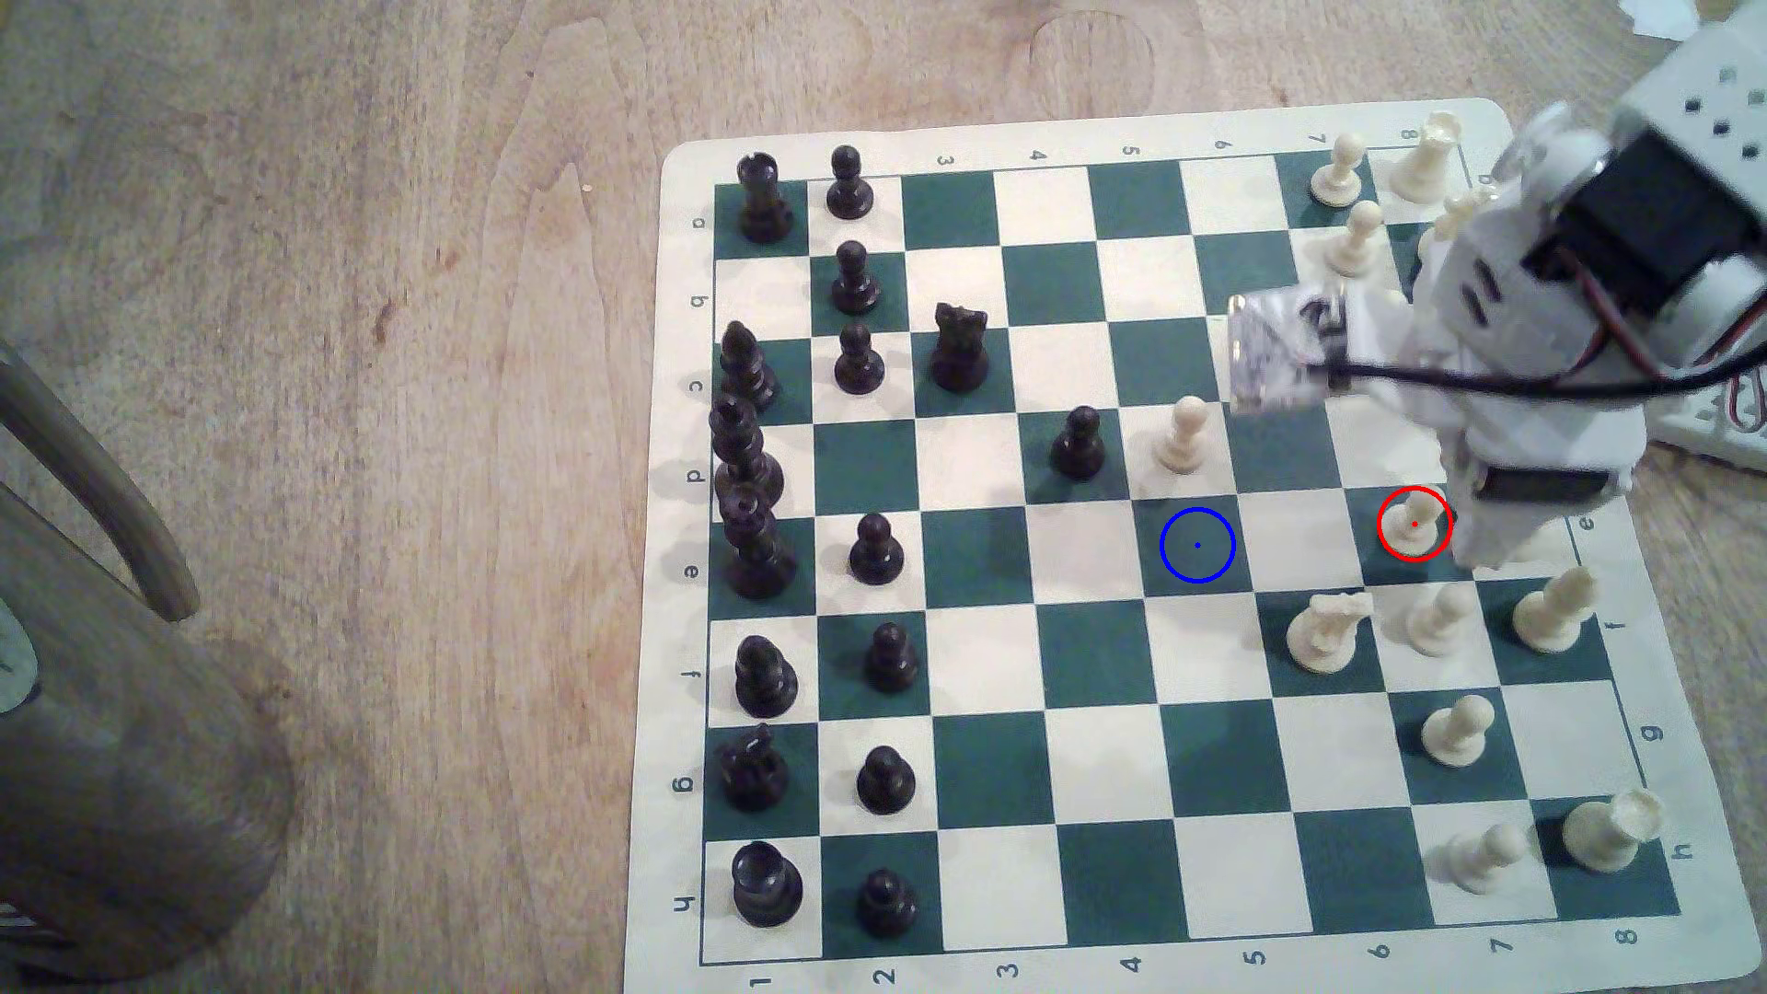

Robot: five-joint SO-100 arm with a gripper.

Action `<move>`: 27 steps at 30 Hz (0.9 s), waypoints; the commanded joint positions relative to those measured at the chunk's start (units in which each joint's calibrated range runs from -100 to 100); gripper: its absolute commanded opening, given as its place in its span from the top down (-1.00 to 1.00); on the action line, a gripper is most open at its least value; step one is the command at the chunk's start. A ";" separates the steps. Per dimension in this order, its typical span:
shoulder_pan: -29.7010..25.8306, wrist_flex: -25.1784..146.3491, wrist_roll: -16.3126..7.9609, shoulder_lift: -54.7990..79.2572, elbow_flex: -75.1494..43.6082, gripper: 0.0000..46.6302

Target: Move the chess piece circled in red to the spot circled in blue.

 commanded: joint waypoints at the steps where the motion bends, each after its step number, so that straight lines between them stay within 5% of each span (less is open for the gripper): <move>1: 0.08 -1.88 -0.49 0.38 -0.42 0.35; 12: 2.03 -4.83 0.05 1.49 0.85 0.36; 27: 2.97 -5.08 0.68 1.15 0.76 0.80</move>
